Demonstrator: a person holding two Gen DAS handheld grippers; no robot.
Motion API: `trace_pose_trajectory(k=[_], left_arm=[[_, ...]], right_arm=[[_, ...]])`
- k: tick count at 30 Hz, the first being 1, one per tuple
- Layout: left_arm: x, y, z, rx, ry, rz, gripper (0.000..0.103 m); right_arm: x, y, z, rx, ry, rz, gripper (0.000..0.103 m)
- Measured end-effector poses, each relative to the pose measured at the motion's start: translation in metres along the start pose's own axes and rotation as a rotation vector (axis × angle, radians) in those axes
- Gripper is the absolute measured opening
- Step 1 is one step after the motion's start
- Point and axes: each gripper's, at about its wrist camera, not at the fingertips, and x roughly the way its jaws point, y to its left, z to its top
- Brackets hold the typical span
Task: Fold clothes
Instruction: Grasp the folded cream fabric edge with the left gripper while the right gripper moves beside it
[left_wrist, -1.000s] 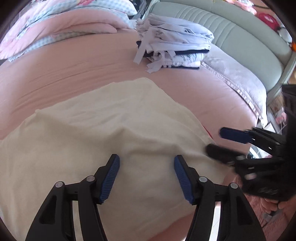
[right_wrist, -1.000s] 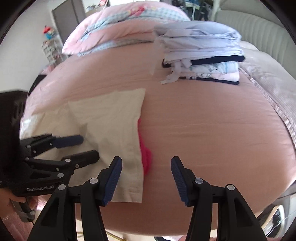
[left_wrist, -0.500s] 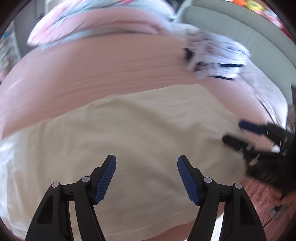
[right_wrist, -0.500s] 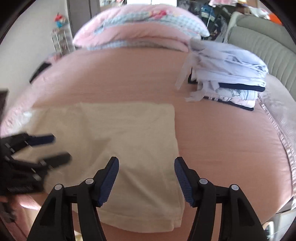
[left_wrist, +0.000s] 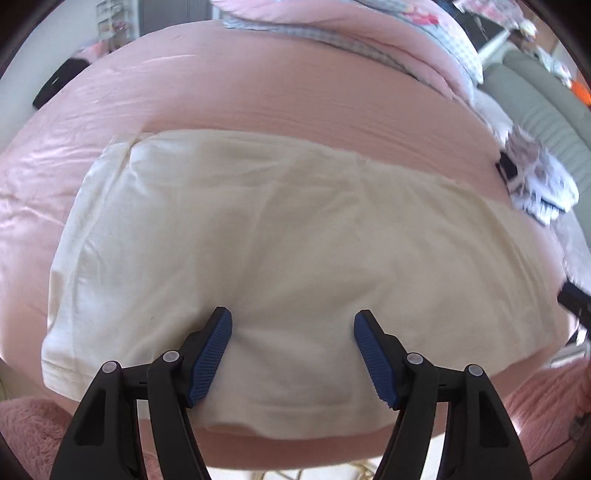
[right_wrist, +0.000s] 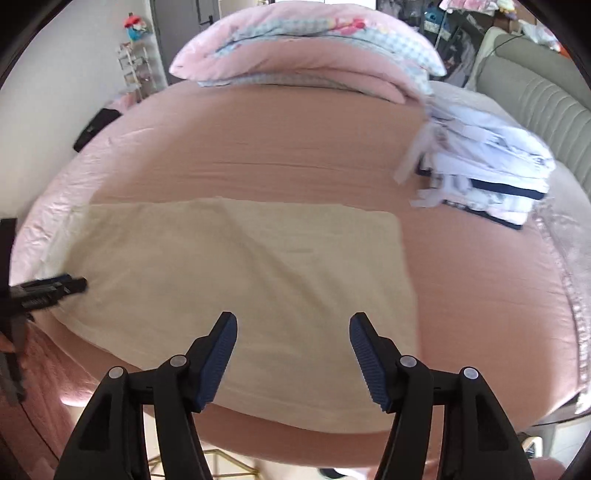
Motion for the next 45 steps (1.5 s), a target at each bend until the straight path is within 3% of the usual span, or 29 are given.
trace_pose_trajectory(k=[3, 5, 6, 10, 14, 17, 21, 23, 26, 28, 30, 32, 38, 42, 45], left_arm=[[-0.012, -0.003, -0.023, 0.059, 0.02, 0.028, 0.067], [-0.021, 0.009, -0.032, 0.041, 0.043, -0.027, 0.067], [-0.025, 0.017, -0.036, 0.029, 0.056, -0.06, 0.067], [-0.054, 0.058, -0.017, -0.061, -0.057, -0.112, 0.067], [-0.067, 0.116, 0.024, -0.19, -0.223, -0.005, 0.067], [-0.043, 0.145, 0.042, -0.288, -0.171, 0.028, 0.067], [-0.016, 0.137, 0.068, -0.204, -0.178, 0.028, 0.067], [-0.005, 0.139, 0.084, -0.161, -0.173, 0.058, 0.067], [0.005, 0.161, 0.1, -0.217, -0.175, -0.016, 0.067], [0.009, 0.184, 0.106, -0.291, -0.172, -0.122, 0.067], [0.014, 0.204, 0.105, -0.369, -0.171, -0.192, 0.048], [0.019, 0.211, 0.102, -0.369, -0.139, -0.246, 0.039], [0.029, 0.217, 0.088, -0.35, -0.112, -0.364, 0.02], [0.035, 0.224, 0.094, -0.355, -0.12, -0.397, 0.004], [0.033, 0.227, 0.095, -0.356, -0.157, -0.367, 0.003]], right_arm=[[0.042, 0.038, -0.001, -0.074, 0.107, 0.004, 0.063], [0.063, 0.054, -0.019, -0.131, 0.216, -0.047, 0.063], [0.061, 0.056, -0.025, -0.153, 0.201, -0.053, 0.063], [0.045, 0.042, -0.027, -0.12, 0.245, -0.007, 0.064], [0.033, 0.035, 0.0, -0.07, 0.172, 0.006, 0.064], [0.045, 0.052, 0.024, -0.05, 0.147, 0.046, 0.064], [0.073, 0.109, 0.049, -0.108, 0.097, 0.13, 0.064], [0.09, 0.153, 0.058, -0.182, 0.065, 0.114, 0.064], [0.108, 0.215, 0.071, -0.333, 0.006, 0.087, 0.064], [0.117, 0.233, 0.087, -0.311, 0.003, 0.136, 0.064], [0.13, 0.241, 0.106, -0.243, 0.034, 0.224, 0.064], [0.144, 0.251, 0.121, -0.213, 0.064, 0.277, 0.064], [0.168, 0.276, 0.137, -0.251, 0.087, 0.255, 0.064], [0.172, 0.277, 0.136, -0.243, 0.104, 0.239, 0.064], [0.177, 0.274, 0.133, -0.222, 0.106, 0.227, 0.062]])
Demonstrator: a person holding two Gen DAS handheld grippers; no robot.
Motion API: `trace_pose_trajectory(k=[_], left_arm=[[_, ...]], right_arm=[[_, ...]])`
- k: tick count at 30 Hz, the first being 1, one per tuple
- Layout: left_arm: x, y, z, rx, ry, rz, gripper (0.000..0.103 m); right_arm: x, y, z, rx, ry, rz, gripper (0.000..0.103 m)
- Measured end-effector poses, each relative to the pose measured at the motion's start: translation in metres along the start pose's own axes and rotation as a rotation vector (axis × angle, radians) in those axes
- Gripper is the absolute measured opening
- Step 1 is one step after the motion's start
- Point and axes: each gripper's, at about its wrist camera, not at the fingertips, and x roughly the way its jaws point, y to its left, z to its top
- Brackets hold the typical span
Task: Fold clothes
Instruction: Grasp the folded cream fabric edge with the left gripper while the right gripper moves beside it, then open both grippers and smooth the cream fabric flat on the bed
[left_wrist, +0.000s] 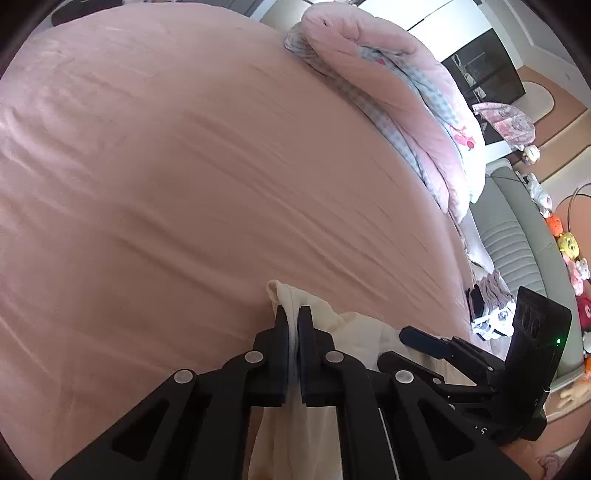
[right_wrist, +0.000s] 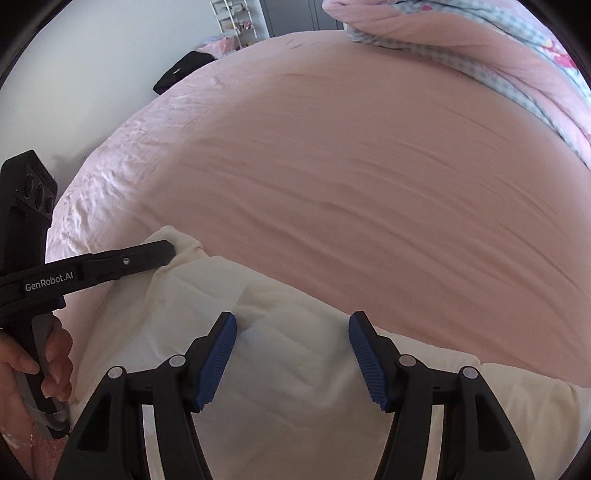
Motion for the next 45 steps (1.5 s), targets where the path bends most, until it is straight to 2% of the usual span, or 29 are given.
trace_pose_trajectory(k=[3, 8, 11, 13, 14, 16, 19, 23, 24, 26, 28, 30, 33, 34, 37, 39, 40, 42, 45], left_arm=[[-0.009, 0.002, 0.002, 0.022, -0.072, 0.072, 0.002], [-0.008, 0.027, 0.003, -0.074, -0.058, 0.043, 0.006], [-0.025, 0.045, 0.013, -0.197, -0.107, 0.012, 0.007], [-0.046, 0.052, 0.022, -0.212, -0.186, 0.05, 0.007], [-0.054, 0.051, 0.025, -0.193, -0.207, 0.031, 0.007], [-0.06, 0.04, 0.028, -0.126, -0.193, -0.052, 0.007], [-0.045, -0.005, 0.018, 0.081, -0.057, -0.08, 0.008], [-0.005, -0.051, -0.013, 0.316, 0.164, 0.004, 0.008], [0.004, -0.057, -0.021, 0.38, 0.2, 0.054, 0.008], [0.008, -0.065, -0.03, 0.507, 0.221, 0.137, 0.008], [0.0, -0.061, -0.026, 0.487, 0.207, 0.218, 0.008], [-0.012, -0.042, -0.017, 0.367, 0.142, 0.299, 0.008], [-0.023, -0.031, -0.01, 0.145, 0.092, 0.306, 0.008], [-0.027, -0.04, -0.01, 0.144, 0.08, 0.278, 0.008], [-0.021, -0.101, -0.028, 0.321, 0.121, 0.172, 0.011], [-0.002, -0.132, -0.05, 0.398, 0.213, 0.131, 0.016], [0.009, -0.145, -0.062, 0.435, 0.257, 0.135, 0.016], [0.027, -0.166, -0.087, 0.521, 0.312, 0.199, 0.016], [0.03, -0.185, -0.113, 0.639, 0.309, 0.345, 0.02]], right_arm=[[0.001, -0.003, -0.004, 0.015, -0.006, -0.014, 0.06], [0.0, -0.005, -0.013, -0.014, -0.024, -0.033, 0.047], [-0.006, -0.009, -0.015, -0.024, -0.035, -0.017, 0.046], [-0.013, -0.015, -0.016, 0.008, -0.047, -0.019, 0.047], [-0.017, -0.017, -0.016, 0.027, -0.053, -0.023, 0.05], [-0.025, -0.02, -0.019, 0.056, -0.056, -0.028, 0.05], [-0.03, -0.009, -0.026, 0.022, -0.042, -0.016, 0.051], [-0.032, 0.005, -0.043, -0.018, -0.011, 0.006, 0.051], [-0.03, 0.003, -0.049, -0.01, 0.007, 0.007, 0.051], [-0.031, 0.0, -0.064, -0.019, 0.029, 0.002, 0.051], [-0.044, -0.001, -0.078, -0.081, 0.024, -0.034, 0.051], [-0.06, -0.012, -0.091, -0.09, 0.04, -0.086, 0.051], [-0.085, -0.048, -0.107, 0.022, 0.058, -0.122, 0.051], [-0.094, -0.062, -0.112, 0.069, 0.061, -0.13, 0.051], [-0.119, -0.099, -0.125, 0.18, 0.037, -0.148, 0.051], [-0.13, -0.114, -0.132, 0.23, 0.011, -0.154, 0.051], [-0.132, -0.119, -0.137, 0.248, 0.003, -0.145, 0.051], [-0.131, -0.122, -0.144, 0.254, 0.0, -0.13, 0.051], [-0.126, -0.12, -0.158, 0.235, 0.017, -0.143, 0.051]])
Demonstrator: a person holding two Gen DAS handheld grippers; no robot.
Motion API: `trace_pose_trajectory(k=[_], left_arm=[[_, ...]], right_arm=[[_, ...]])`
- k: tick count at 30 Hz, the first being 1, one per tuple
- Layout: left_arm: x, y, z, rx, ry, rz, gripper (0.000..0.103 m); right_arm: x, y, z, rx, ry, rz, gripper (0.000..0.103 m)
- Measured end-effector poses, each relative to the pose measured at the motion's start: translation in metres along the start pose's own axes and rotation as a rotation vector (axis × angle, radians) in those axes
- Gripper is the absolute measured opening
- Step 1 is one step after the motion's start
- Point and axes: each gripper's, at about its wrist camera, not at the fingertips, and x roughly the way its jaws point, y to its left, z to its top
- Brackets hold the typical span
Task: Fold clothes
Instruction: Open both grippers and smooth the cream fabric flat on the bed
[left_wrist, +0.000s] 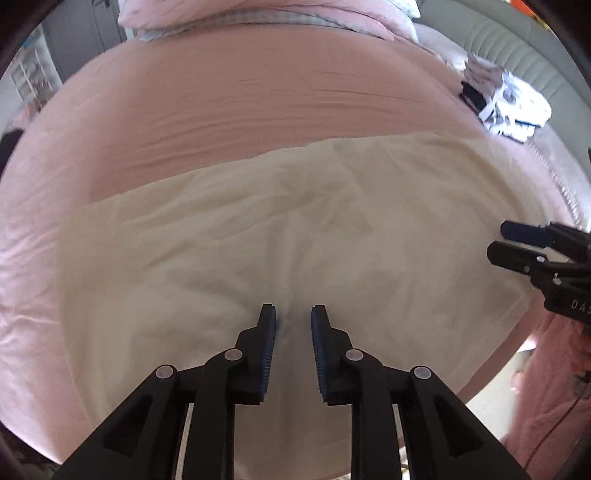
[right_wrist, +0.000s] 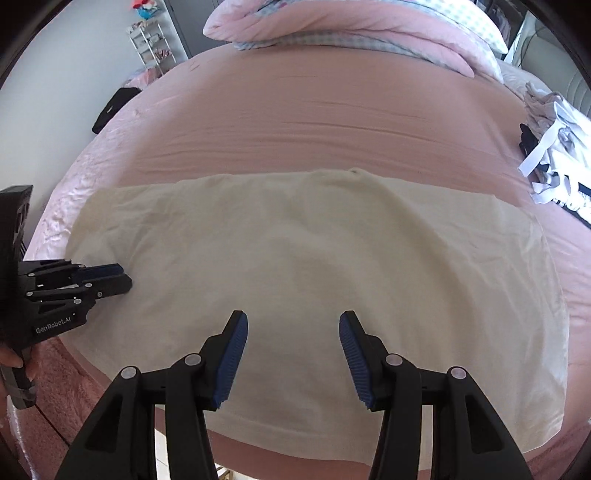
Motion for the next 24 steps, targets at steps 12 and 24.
trace_pose_trajectory(k=[12, 24], left_arm=[[-0.038, 0.045, -0.041, -0.171, 0.072, 0.069, 0.03], [-0.034, -0.003, -0.057, -0.132, 0.166, 0.056, 0.046]], right_arm=[[-0.031, -0.034, -0.057, -0.119, 0.04, 0.082, 0.054], [-0.019, -0.032, -0.067, -0.179, 0.026, 0.009, 0.054]])
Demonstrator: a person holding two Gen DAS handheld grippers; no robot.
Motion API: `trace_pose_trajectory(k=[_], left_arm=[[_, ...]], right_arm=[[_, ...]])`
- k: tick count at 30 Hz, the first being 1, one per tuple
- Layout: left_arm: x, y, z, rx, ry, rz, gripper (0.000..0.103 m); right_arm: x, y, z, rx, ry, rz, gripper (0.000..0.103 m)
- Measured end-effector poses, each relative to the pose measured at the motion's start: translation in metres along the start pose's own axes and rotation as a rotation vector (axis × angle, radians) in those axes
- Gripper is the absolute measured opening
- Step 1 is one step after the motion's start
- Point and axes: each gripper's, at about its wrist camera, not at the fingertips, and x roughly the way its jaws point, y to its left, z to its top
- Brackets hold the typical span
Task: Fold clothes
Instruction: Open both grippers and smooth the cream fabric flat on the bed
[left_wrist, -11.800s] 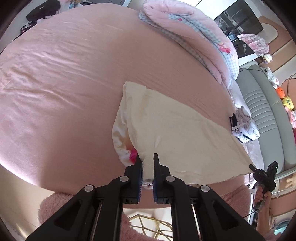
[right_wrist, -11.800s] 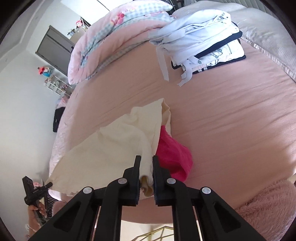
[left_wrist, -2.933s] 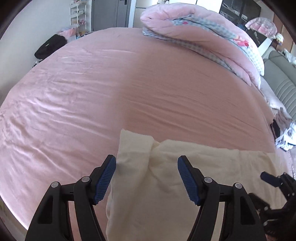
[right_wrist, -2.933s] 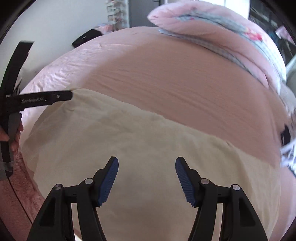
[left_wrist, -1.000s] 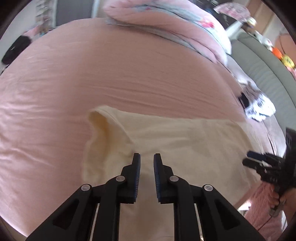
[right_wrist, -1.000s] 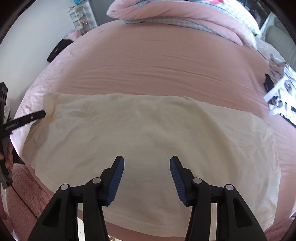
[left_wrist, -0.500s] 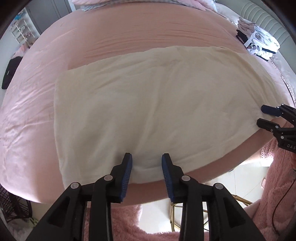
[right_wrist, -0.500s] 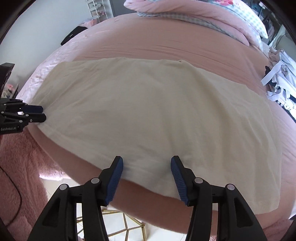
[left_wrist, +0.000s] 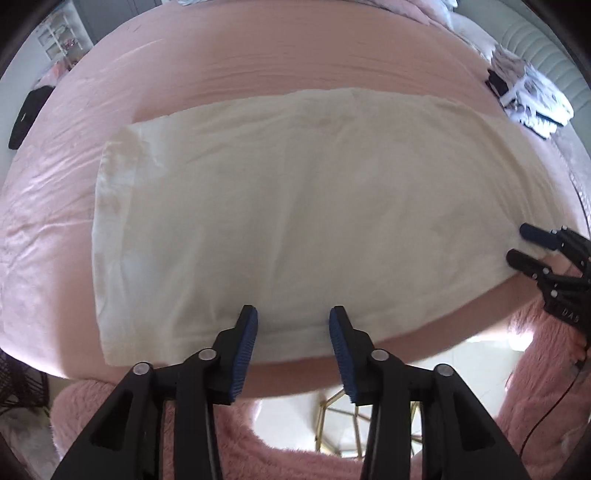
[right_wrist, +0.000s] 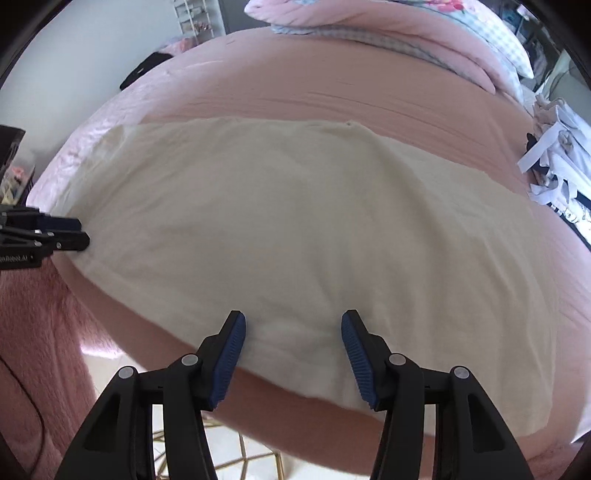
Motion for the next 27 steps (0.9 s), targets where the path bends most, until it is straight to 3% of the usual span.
trace_pose_trajectory(k=[3, 6, 9, 13, 17, 21, 22, 24, 25, 27], left_arm=[[-0.006, 0.005, 0.0, -0.008, -0.021, 0.048, 0.046], [-0.013, 0.003, 0.021, -0.055, -0.123, -0.054, 0.046], [-0.008, -0.005, 0.054, -0.089, -0.192, -0.143, 0.046], [0.006, -0.023, 0.096, -0.044, -0.238, -0.141, 0.046], [0.031, -0.039, 0.154, -0.036, -0.307, -0.212, 0.046], [0.051, -0.038, 0.169, -0.042, -0.303, -0.274, 0.046], [0.052, -0.038, 0.165, -0.015, -0.298, -0.254, 0.046], [0.05, -0.038, 0.158, 0.044, -0.285, -0.171, 0.029], [0.047, -0.034, 0.156, 0.05, -0.286, -0.138, 0.028], [0.041, -0.02, 0.154, 0.024, -0.283, -0.06, 0.03]], right_arm=[[-0.025, -0.016, -0.013, 0.042, -0.032, -0.007, 0.054], [-0.044, -0.033, -0.006, 0.086, -0.084, 0.019, 0.054], [-0.036, -0.05, 0.024, 0.115, -0.091, -0.035, 0.054], [-0.02, -0.066, 0.068, 0.11, -0.1, -0.106, 0.054], [0.001, -0.088, 0.108, 0.129, -0.133, -0.136, 0.054], [0.035, -0.124, 0.124, 0.17, -0.062, -0.166, 0.054], [0.044, -0.134, 0.124, 0.183, -0.034, -0.18, 0.054], [0.045, -0.16, 0.113, 0.235, -0.023, -0.221, 0.054], [0.042, -0.174, 0.107, 0.273, -0.029, -0.236, 0.062], [0.036, -0.2, 0.096, 0.344, -0.038, -0.277, 0.06]])
